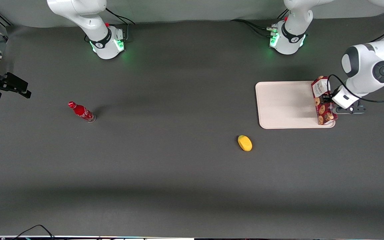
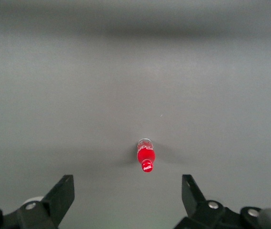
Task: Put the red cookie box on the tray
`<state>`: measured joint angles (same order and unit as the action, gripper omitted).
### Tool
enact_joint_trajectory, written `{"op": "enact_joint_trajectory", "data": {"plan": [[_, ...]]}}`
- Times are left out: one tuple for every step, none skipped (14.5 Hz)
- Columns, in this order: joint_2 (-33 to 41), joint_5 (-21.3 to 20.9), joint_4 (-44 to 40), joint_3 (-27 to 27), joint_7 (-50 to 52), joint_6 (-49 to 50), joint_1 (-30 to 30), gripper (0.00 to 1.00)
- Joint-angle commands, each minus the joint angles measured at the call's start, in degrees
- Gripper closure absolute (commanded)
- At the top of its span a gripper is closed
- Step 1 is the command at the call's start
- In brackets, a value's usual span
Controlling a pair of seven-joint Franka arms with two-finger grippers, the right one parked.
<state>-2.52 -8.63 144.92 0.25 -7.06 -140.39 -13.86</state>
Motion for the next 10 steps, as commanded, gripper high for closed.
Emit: {"op": "enact_joint_trajectory", "data": {"plan": [[1.9, -1.0, -9.0, -4.2, 0.8, 11.7, 0.2, 0.00], [2.2, -0.9, -12.5, -5.1, 1.1, 15.4, 0.2, 0.00], [2.4, -0.9, -15.9, -6.1, 1.3, 18.9, 0.2, 0.00], [2.5, -0.7, -19.3, -6.7, 1.6, 22.1, 0.1, 0.00], [2.6, -0.1, -22.3, -6.7, 2.4, 24.1, 0.2, 0.00], [2.4, 0.0, -25.2, -7.1, 3.5, 25.5, 0.2, 0.00], [2.3, 0.0, -27.6, -7.3, 4.1, 26.2, 0.2, 0.00], [2.3, 0.5, -29.8, -7.4, 4.6, 27.4, 0.2, 0.00], [2.3, 1.5, -32.6, -7.7, 5.2, 29.1, 0.2, 0.00], [2.2, 2.5, -35.6, -7.9, 5.3, 31.5, 0.2, 0.00]]}}
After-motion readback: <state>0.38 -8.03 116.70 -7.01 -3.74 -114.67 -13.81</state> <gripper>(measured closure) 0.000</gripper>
